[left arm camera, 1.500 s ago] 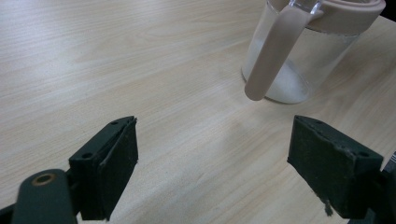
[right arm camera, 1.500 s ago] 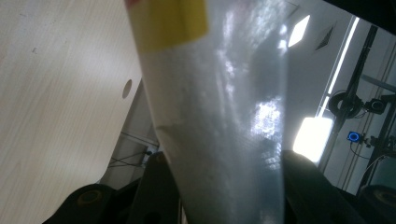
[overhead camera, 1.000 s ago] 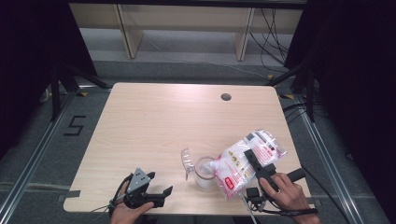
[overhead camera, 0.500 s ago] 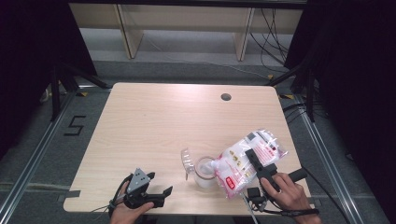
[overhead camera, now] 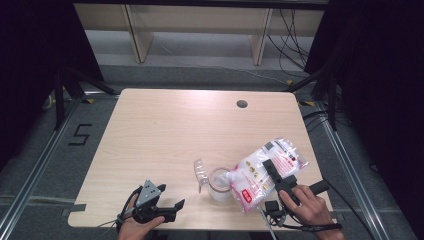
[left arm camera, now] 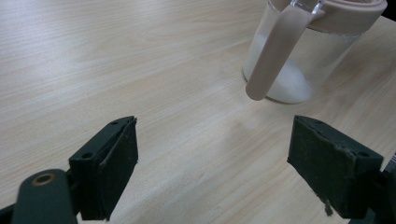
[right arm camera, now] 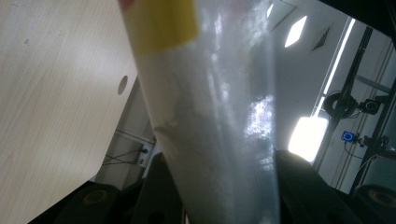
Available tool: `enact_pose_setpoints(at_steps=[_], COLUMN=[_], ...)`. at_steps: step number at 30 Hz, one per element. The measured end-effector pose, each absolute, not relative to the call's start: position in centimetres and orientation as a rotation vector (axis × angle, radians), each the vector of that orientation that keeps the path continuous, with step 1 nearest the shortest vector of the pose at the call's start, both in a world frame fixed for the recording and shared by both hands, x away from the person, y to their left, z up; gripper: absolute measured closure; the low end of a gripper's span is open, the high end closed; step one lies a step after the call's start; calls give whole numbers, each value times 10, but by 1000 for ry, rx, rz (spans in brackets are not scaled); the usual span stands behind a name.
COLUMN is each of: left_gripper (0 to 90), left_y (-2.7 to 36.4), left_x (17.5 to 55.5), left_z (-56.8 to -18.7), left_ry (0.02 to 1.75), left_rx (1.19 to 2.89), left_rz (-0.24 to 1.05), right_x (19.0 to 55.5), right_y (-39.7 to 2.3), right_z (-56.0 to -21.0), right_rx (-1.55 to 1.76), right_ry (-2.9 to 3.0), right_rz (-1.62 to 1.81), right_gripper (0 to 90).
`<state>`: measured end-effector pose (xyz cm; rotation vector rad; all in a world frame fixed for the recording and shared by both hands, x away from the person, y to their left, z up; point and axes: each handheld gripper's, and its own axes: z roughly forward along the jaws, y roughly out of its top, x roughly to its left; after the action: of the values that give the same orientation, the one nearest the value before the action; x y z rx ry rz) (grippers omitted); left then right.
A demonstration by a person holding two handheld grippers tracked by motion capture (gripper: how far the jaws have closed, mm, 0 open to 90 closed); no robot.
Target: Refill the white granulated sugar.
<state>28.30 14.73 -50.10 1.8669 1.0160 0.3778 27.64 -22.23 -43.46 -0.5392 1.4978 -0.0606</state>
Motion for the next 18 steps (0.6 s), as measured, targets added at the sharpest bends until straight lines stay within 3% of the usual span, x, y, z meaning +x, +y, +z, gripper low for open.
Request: enact_pose_setpoints(at_steps=[18], left_gripper=[155], left_y=[148], left_x=[283], left_z=[-500], left_ry=[1011], left_rx=[1866], left_rz=[381], right_x=[275], right_y=[-223], right_z=[-433], right_rx=[-536], right_ry=[1496], right_rz=[-66], right_gripper=[751])
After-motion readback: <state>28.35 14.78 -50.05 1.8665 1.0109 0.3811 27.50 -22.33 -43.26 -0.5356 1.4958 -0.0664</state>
